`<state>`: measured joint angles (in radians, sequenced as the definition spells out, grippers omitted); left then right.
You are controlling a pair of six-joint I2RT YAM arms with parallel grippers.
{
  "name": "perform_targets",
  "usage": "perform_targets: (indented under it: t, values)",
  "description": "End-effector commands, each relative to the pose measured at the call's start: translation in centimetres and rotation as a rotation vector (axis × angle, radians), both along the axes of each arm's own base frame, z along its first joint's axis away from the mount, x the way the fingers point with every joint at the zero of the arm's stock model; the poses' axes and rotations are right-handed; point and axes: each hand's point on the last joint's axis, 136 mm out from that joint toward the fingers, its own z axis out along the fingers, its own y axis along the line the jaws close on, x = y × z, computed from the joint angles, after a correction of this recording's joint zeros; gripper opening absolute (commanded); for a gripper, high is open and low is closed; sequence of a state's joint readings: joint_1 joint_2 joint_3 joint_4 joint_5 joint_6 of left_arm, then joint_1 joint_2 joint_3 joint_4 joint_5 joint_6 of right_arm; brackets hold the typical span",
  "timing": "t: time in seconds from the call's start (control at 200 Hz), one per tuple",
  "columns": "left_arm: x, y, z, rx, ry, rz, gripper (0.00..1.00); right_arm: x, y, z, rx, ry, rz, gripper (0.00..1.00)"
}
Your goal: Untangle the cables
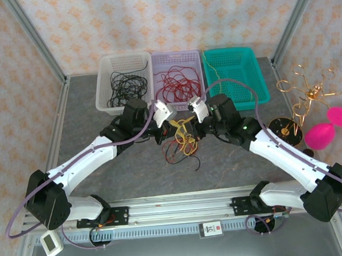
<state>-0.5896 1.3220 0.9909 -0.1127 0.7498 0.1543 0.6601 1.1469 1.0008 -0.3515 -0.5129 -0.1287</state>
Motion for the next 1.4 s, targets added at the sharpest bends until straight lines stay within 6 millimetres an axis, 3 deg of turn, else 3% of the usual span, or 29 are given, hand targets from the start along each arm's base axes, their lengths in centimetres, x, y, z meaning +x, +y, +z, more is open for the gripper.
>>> perform_targets:
  t: [0.0, 0.08, 0.125, 0.27, 0.45, 0.616, 0.801, 1.116, 1.236, 1.396]
  values:
    - [1.2, 0.4, 2.5, -0.034, -0.065, 0.059, 0.0, -0.4, 0.1, 1.2, 0.028, -0.035, 0.018, 0.02]
    - [1.2, 0.6, 2.9, -0.043, -0.064, 0.075, 0.0, 0.2, 0.1, 1.4, 0.056, -0.049, -0.019, 0.03]
    - [1.0, 0.7, 3.0, -0.048, -0.061, 0.076, 0.0, 0.8, 0.2, 1.7, 0.092, -0.057, -0.053, 0.13]
    - [0.0, 0.7, 3.2, -0.078, -0.04, 0.055, 0.0, 2.8, 1.0, 2.5, 0.269, -0.043, -0.156, 0.3]
    - [-0.8, 1.1, 4.2, -0.1, -0.048, 0.051, 0.0, 4.9, 0.8, 1.6, 0.335, -0.035, -0.272, 0.36]
    - [-1.0, 2.0, 6.1, -0.111, -0.097, 0.091, 0.0, 5.7, 0.5, -3.6, 0.234, 0.012, -0.314, 0.37]
    - [-0.8, 2.8, 8.5, -0.141, -0.156, 0.143, 0.0, 4.9, -1.2, -9.8, 0.13, 0.081, -0.369, 0.33]
    - [-0.4, 3.6, 11.2, -0.15, -0.206, 0.189, 0.0, 4.8, -5.2, -15.1, 0.032, 0.105, -0.492, 0.27]
    - [-0.4, 3.8, 11.8, -0.16, -0.208, 0.203, 0.0, 4.9, -5.7, -15.2, 0.032, 0.117, -0.507, 0.27]
    - [-0.3, 3.9, 11.1, -0.154, -0.186, 0.218, 0.0, 4.8, -6.1, -11.0, 0.085, 0.059, -0.494, 0.31]
